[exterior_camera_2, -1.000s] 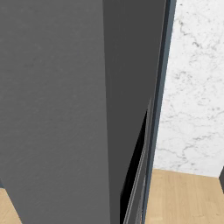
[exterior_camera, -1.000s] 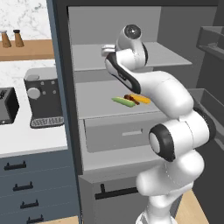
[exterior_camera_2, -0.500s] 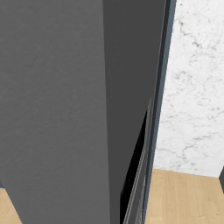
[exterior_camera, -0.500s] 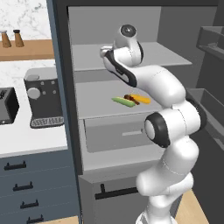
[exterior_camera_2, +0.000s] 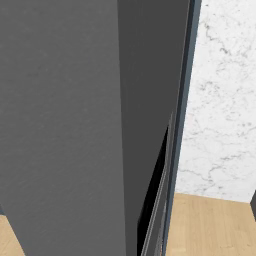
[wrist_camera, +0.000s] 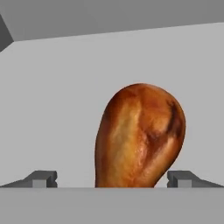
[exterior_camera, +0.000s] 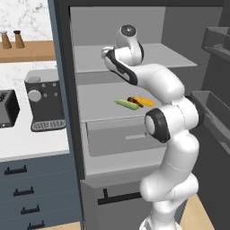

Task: Place one corn and one chicken drumstick in each tupperware on the nearby counter, to pack two identical lunches.

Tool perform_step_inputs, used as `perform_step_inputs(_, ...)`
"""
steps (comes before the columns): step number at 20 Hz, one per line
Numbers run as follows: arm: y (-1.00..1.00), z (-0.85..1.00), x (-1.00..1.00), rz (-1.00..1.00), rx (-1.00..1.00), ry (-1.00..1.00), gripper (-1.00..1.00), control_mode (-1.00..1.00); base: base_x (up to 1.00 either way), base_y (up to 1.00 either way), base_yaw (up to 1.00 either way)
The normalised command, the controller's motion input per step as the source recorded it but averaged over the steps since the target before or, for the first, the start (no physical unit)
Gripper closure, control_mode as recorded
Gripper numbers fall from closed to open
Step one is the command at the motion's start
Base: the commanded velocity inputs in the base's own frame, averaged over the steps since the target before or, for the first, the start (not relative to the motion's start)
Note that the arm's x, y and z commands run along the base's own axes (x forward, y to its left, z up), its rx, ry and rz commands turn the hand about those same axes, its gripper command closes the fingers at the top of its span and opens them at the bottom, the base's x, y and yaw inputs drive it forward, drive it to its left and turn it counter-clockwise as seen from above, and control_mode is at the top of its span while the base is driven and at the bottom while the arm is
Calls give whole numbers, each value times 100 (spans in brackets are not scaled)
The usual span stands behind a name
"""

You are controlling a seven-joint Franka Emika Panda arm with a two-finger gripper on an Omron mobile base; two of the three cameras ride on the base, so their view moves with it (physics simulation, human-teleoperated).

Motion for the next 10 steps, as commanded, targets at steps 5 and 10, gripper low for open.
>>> perform_step_inputs(5, 0, -19, 32, 0, 0, 0, 100, -100, 0, 0, 0)
perform_step_inputs(10, 0, -17, 9, 0, 0, -6, 100, -100, 0, 0, 0)
